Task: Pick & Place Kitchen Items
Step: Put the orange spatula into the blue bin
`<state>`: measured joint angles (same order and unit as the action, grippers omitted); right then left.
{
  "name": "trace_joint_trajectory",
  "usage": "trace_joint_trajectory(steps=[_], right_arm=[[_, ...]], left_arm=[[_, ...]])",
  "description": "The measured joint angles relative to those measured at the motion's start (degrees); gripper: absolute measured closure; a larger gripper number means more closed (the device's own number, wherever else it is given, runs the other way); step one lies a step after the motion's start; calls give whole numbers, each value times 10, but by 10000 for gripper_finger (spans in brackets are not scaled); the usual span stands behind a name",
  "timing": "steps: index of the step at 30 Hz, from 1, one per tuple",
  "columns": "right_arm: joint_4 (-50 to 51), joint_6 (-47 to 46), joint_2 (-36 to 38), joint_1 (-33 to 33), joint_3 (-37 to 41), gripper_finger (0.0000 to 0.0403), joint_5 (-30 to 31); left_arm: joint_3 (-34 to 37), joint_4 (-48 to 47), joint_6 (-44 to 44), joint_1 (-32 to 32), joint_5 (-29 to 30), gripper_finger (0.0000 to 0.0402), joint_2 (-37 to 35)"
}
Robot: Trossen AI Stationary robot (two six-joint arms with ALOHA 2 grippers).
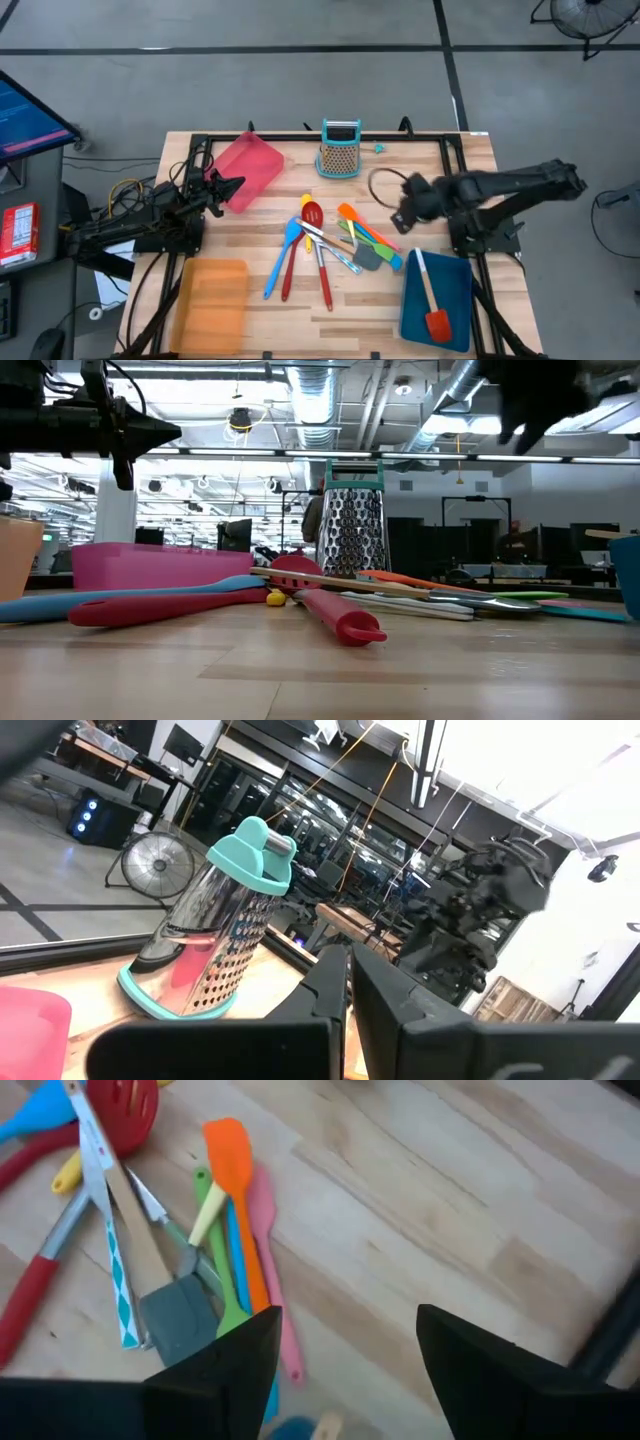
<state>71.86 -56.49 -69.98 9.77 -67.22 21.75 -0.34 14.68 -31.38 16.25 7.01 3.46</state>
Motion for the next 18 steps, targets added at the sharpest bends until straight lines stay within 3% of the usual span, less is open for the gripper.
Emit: trace_joint_trajectory(steps=[8, 18], right_arm=[[-120, 237, -97, -129, 0, 173, -94], [-223, 310, -209, -122, 0, 139, -179]], left_arm=[[0, 0, 0, 0, 0, 399, 0], [0, 1, 0, 0, 0, 399, 0]])
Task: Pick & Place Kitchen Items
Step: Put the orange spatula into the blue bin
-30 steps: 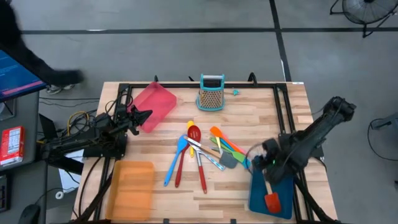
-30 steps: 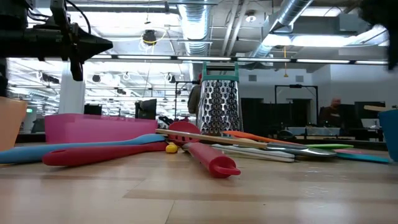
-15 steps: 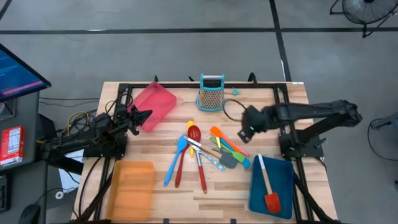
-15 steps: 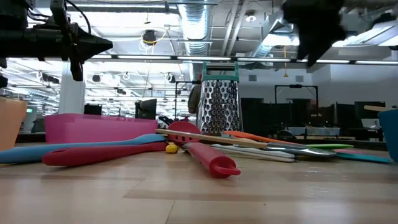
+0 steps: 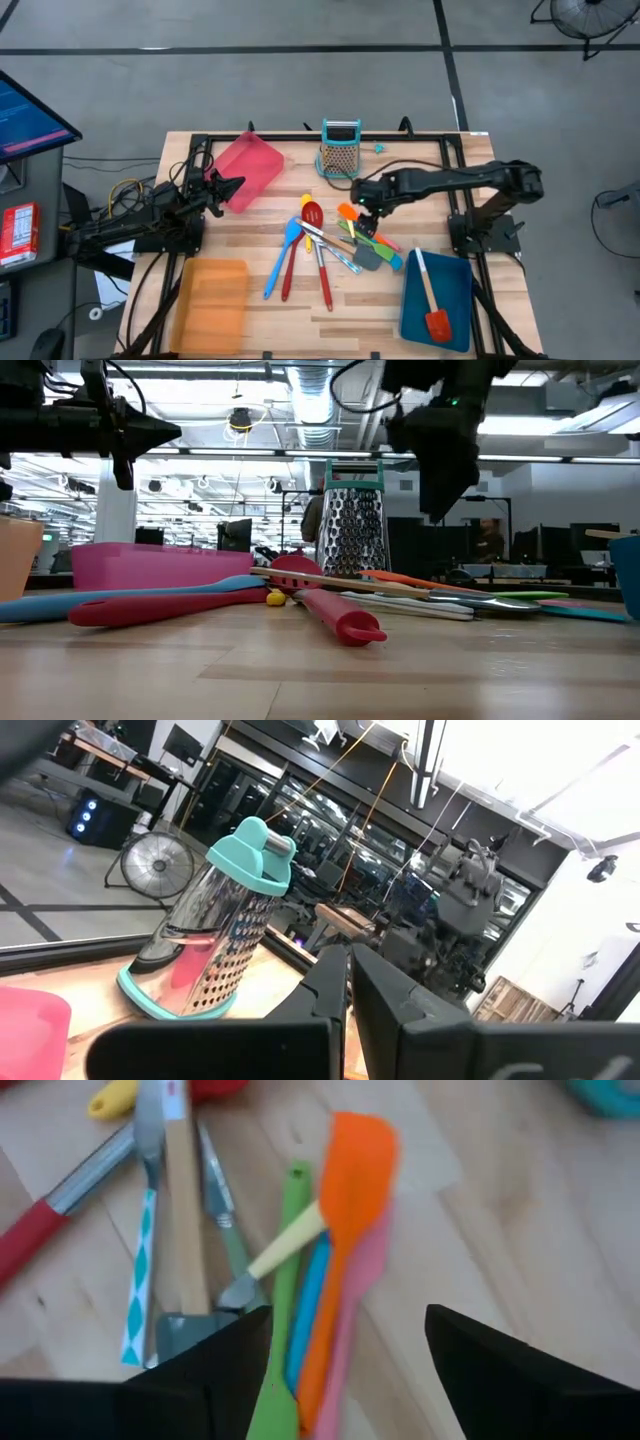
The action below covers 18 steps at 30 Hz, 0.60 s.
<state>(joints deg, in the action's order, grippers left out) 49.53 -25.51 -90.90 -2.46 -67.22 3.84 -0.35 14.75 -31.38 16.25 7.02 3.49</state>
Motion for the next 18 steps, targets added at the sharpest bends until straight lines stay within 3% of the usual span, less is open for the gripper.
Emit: trace_joint_trajectory(steps=[9, 18], right_arm=[[-44, 22, -82, 3, 0, 137, -26], [-67, 91, -126, -41, 0, 137, -29]], left_arm=[[0, 3, 0, 0, 0, 399, 0], [0, 4, 0, 0, 0, 399, 0]])
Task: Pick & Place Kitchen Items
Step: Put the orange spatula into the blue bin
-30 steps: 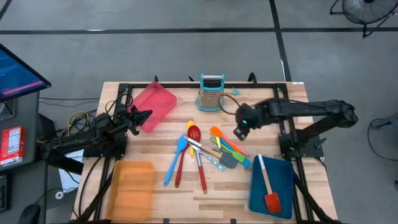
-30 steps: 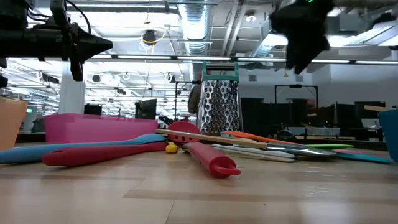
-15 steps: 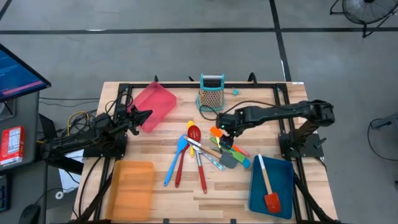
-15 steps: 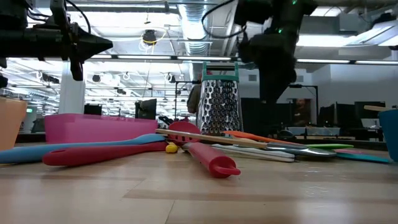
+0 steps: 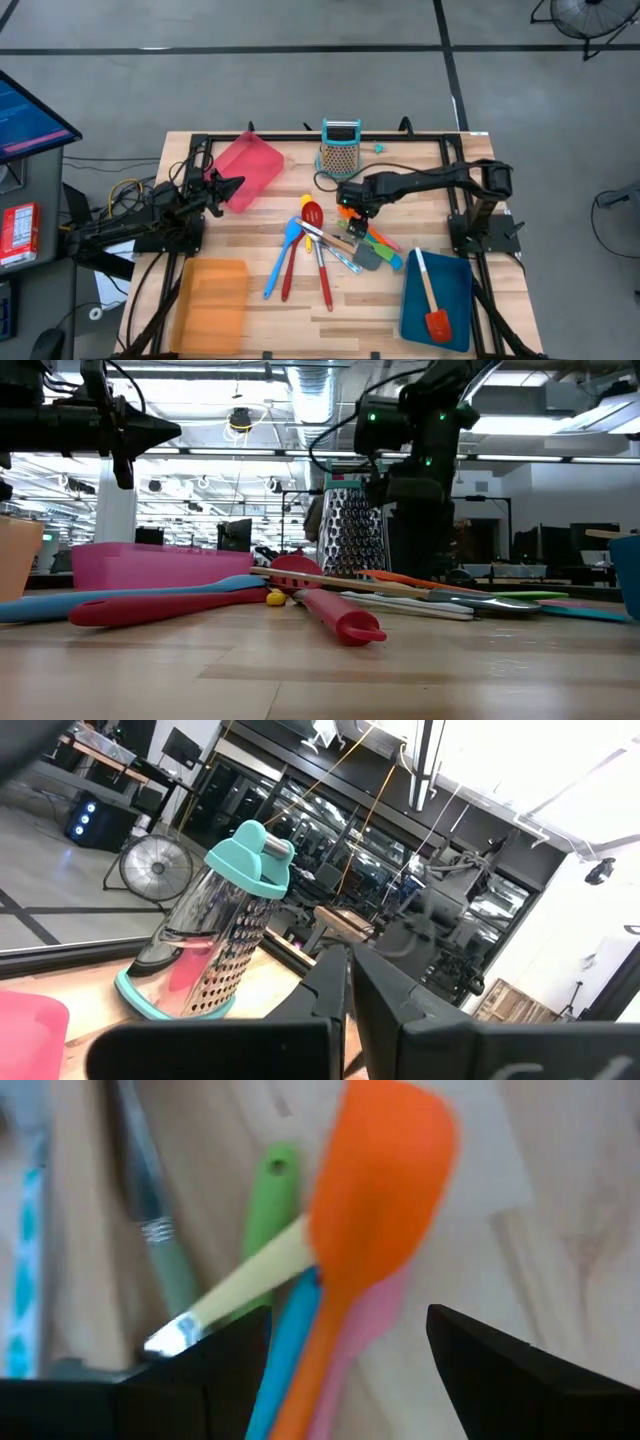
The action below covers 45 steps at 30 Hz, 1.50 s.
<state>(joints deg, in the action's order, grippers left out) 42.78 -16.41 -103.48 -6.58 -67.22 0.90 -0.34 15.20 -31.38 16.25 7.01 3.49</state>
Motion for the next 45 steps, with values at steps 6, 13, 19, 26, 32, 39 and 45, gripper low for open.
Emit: trace_joint_trajectory(steps=[6, 13, 19, 26, 32, 39, 45], right_arm=[[-17, 3, 2, -14, 0, 137, -11], [-43, -10, 3, 6, 26, 137, -11], [-51, -10, 3, -11, 58, 138, -21], [-90, -8, 3, -6, 67, 162, -36], [-95, -26, 3, -9, 67, 246, -26], [-91, -28, 3, -10, 67, 376, -26], [-91, -32, 4, -11, 67, 376, -25]], left_arm=[[0, 3, 0, 0, 0, 399, 0], [0, 3, 0, 0, 0, 399, 0], [0, 4, 0, 0, 0, 399, 0], [0, 7, 0, 0, 0, 399, 0], [0, 8, 0, 0, 0, 399, 0], [0, 8, 0, 0, 0, 399, 0], [0, 12, 0, 0, 0, 399, 0]])
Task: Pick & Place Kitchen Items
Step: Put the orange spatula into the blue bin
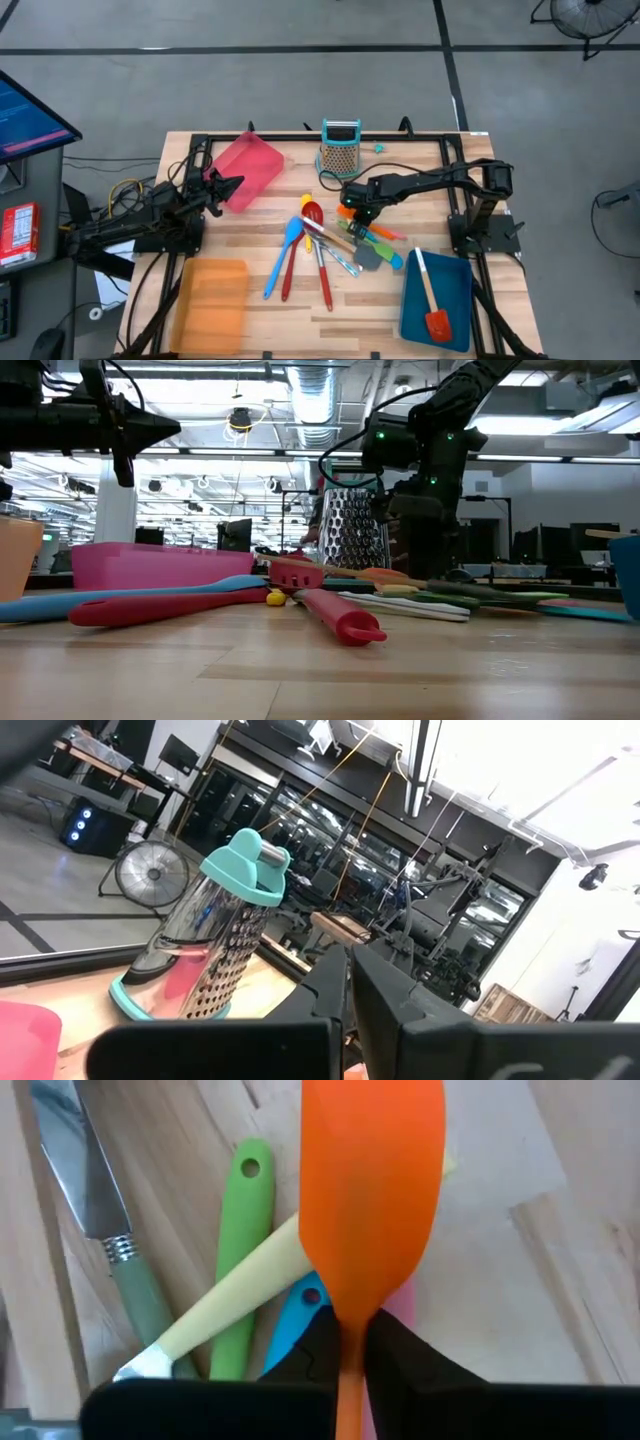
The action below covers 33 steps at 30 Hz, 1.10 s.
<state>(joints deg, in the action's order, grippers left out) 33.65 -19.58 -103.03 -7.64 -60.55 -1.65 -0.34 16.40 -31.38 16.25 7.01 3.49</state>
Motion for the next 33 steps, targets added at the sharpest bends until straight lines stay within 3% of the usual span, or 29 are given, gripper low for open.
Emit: trace_joint_trajectory(steps=[7, 14, 25, 33], right_arm=[[7, -5, 62, 0, 0, 379, 0], [-5, -31, 171, -9, 0, 370, -14], [-141, -69, 395, -20, 0, 374, -43], [-262, -97, 500, -15, 0, 371, -93]], left_arm=[[0, 2, 0, 0, 0, 399, 0], [0, 5, 0, 0, 0, 399, 0], [0, 6, 0, 0, 0, 399, 0], [0, 8, 0, 0, 0, 399, 0]])
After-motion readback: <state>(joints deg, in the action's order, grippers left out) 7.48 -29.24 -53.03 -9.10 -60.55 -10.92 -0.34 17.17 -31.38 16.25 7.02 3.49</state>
